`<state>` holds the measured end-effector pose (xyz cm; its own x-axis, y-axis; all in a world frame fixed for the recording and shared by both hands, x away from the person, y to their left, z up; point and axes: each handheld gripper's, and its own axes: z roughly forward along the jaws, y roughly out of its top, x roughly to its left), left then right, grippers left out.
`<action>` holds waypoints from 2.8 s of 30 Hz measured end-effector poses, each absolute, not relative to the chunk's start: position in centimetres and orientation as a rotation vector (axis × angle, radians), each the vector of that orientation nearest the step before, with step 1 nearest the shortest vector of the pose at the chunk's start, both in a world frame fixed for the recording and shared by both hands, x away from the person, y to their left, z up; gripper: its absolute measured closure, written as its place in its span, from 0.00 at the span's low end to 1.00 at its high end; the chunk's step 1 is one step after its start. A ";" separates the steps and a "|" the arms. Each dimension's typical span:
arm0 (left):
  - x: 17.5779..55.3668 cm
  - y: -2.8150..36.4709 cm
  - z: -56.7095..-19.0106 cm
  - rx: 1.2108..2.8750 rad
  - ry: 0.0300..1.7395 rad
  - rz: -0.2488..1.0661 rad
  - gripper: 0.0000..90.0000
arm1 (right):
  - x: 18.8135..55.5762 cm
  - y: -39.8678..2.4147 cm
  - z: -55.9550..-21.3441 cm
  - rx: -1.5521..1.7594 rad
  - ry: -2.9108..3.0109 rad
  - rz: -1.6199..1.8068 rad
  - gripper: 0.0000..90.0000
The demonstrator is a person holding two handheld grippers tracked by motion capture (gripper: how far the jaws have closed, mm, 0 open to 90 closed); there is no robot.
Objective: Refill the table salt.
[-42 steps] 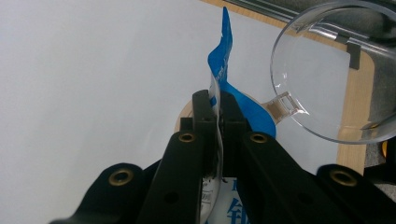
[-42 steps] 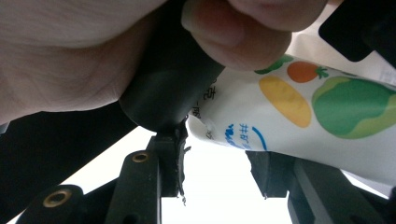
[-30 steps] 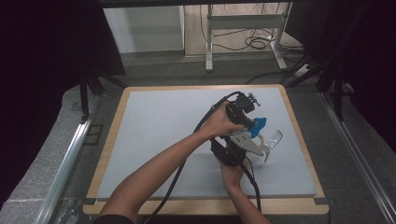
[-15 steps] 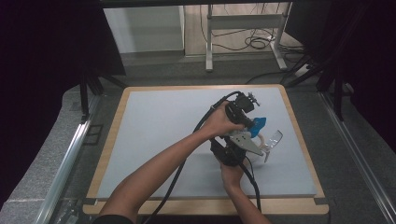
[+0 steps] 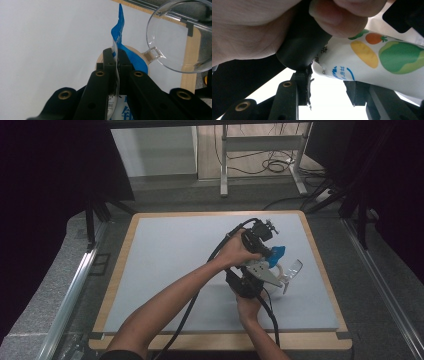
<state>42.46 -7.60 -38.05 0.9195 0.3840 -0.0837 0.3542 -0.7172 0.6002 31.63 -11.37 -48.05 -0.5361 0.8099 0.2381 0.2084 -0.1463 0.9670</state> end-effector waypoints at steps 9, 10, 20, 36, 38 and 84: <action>42.4 -7.8 -38.2 2.438 0.520 0.057 0.99 | 31.6 -11.5 -48.2 1.148 1.665 1.725 0.66; 42.4 -7.8 -38.2 2.438 0.522 0.056 0.99 | 31.6 -11.6 -48.2 1.147 1.666 1.724 0.66; 42.4 -7.9 -38.4 2.440 0.517 0.053 0.99 | 31.5 -11.7 -48.4 1.151 1.666 1.725 0.66; 42.5 -7.8 -38.8 2.420 0.525 0.050 0.99 | 31.5 -12.1 -48.8 1.153 1.704 1.727 0.67; 42.5 -7.6 -38.9 2.412 0.529 0.044 0.99 | 31.5 -12.1 -49.0 1.156 1.716 1.726 0.66; 41.5 -4.1 -38.5 2.249 0.565 0.017 0.99 | 31.0 -14.0 -52.0 1.240 1.933 1.494 0.60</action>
